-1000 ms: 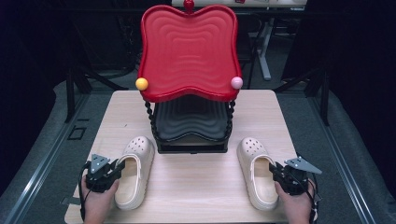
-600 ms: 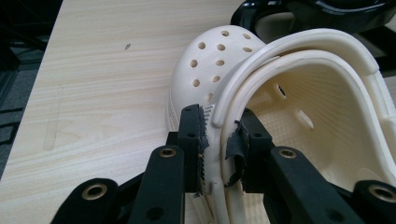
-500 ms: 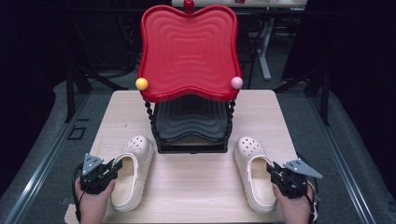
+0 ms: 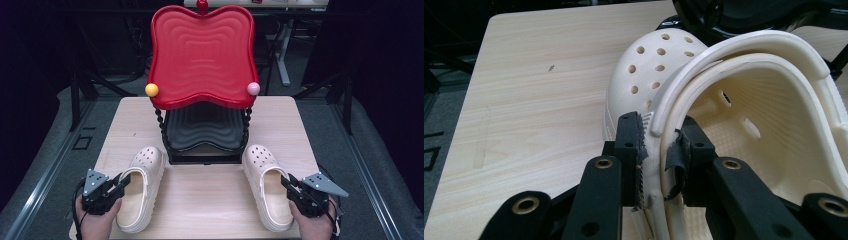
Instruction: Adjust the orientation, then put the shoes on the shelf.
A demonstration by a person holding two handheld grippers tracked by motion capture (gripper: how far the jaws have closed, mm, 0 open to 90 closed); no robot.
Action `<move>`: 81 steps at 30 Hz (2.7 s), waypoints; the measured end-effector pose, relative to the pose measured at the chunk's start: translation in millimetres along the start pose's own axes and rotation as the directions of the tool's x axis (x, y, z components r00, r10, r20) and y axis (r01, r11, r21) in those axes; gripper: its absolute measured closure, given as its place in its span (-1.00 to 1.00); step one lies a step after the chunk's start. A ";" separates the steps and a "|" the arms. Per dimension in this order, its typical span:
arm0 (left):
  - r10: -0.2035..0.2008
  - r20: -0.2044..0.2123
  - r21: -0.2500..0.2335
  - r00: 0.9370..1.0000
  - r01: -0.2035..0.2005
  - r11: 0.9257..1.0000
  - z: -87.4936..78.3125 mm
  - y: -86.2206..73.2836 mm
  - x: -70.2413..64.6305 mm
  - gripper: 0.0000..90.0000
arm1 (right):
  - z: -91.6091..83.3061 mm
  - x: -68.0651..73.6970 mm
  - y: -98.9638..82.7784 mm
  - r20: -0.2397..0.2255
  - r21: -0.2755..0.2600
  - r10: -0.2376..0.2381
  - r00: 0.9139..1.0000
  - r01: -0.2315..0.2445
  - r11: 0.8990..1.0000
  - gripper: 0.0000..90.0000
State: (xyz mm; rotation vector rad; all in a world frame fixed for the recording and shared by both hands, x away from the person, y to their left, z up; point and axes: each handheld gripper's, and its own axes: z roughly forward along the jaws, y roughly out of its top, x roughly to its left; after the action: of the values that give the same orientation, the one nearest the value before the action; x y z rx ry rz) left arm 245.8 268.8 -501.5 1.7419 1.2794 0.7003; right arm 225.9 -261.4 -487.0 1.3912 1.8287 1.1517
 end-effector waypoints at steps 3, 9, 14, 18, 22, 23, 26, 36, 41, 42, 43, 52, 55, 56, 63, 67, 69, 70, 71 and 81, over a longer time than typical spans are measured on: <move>0.012 0.007 -0.017 1.000 -0.012 1.000 -7.8 1.7 -3.7 0.67 | -5.8 5.9 2.2 -0.010 -0.020 -0.008 1.000 0.008 1.000 0.68; 0.029 0.050 -0.038 0.998 -0.027 0.999 -19.5 3.3 -15.4 0.68 | -13.9 19.6 2.4 -0.051 -0.046 -0.026 0.998 0.024 0.999 0.68; 0.050 0.070 -0.049 0.996 -0.046 0.998 -23.7 5.9 -23.7 0.68 | -15.7 25.1 5.1 -0.082 -0.057 -0.026 0.996 0.022 0.998 0.68; 0.063 0.086 -0.064 0.994 -0.058 0.996 -23.3 11.2 -31.6 0.68 | -16.5 31.3 9.3 -0.102 -0.073 -0.030 0.994 0.023 0.997 0.68; 0.081 0.107 -0.077 0.991 -0.073 0.994 -20.5 17.9 -41.3 0.68 | -14.5 38.2 16.1 -0.123 -0.090 -0.050 0.991 0.039 0.995 0.68; 0.085 0.112 -0.080 0.990 -0.076 0.994 -19.6 19.4 -43.7 0.68 | -14.5 38.2 16.1 -0.123 -0.090 -0.050 0.991 0.039 0.995 0.68; 0.093 0.127 -0.089 0.987 -0.082 0.993 -16.6 24.1 -50.2 0.68 | -11.3 43.2 19.6 -0.140 -0.094 -0.054 0.989 0.041 0.995 0.68; 0.134 0.159 -0.126 0.978 -0.114 0.985 -3.4 43.6 -70.7 0.68 | 7.2 57.6 34.6 -0.174 -0.111 -0.070 0.982 0.051 0.993 0.68; 0.133 0.179 -0.133 0.975 -0.110 0.985 3.8 50.1 -77.3 0.68 | 13.4 62.4 41.9 -0.186 -0.119 -0.057 0.981 0.035 0.992 0.68; 0.133 0.180 -0.134 0.975 -0.109 0.985 5.1 51.2 -78.4 0.68 | 14.1 63.2 42.7 -0.186 -0.119 -0.056 0.981 0.034 0.992 0.68; 0.133 0.180 -0.134 0.975 -0.109 0.985 5.1 51.2 -78.4 0.68 | 14.1 63.2 42.7 -0.186 -0.119 -0.056 0.981 0.034 0.992 0.68; 0.125 0.167 -0.137 0.978 -0.103 0.985 15.3 59.4 -82.1 0.68 | 24.5 71.4 49.7 -0.185 -0.128 -0.074 0.980 0.051 0.990 0.68; 0.118 0.163 -0.133 0.980 -0.097 0.986 20.6 62.7 -82.0 0.68 | 29.2 74.8 52.0 -0.185 -0.139 -0.072 0.980 0.046 0.989 0.68; 0.116 0.159 -0.137 0.980 -0.094 0.986 24.9 64.7 -82.7 0.68 | 30.4 75.3 52.8 -0.184 -0.139 -0.075 0.980 0.050 0.989 0.68; 0.132 0.127 -0.146 0.983 -0.113 0.983 42.3 77.0 -86.9 0.68 | 46.8 81.7 60.7 -0.163 -0.153 -0.082 0.983 0.057 0.987 0.67; 0.131 0.113 -0.153 0.985 -0.113 0.982 52.2 83.2 -88.1 0.68 | 58.8 81.6 66.7 -0.149 -0.164 -0.076 0.986 0.051 0.985 0.67; 0.130 0.110 -0.156 0.985 -0.112 0.981 57.2 85.6 -88.5 0.68 | 63.0 81.9 68.7 -0.142 -0.165 -0.065 0.988 0.042 0.985 0.67; 0.130 0.108 -0.156 0.986 -0.113 0.981 60.8 87.4 -88.7 0.68 | 63.0 81.9 68.7 -0.142 -0.165 -0.065 0.988 0.042 0.985 0.67; 0.127 0.107 -0.157 0.986 -0.109 0.982 63.6 88.7 -88.9 0.68 | 65.9 81.5 70.0 -0.137 -0.169 -0.064 0.989 0.041 0.985 0.67; 0.147 0.071 -0.178 0.987 -0.132 0.975 83.6 94.1 -94.4 0.67 | 89.3 81.4 76.1 -0.100 -0.180 -0.048 0.994 0.029 0.983 0.66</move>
State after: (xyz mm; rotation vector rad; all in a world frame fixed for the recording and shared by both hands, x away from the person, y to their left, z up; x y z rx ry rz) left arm 328.6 142.8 -456.5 1.7113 1.0158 0.7857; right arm 311.0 -150.7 -457.1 1.2095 1.7658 1.3543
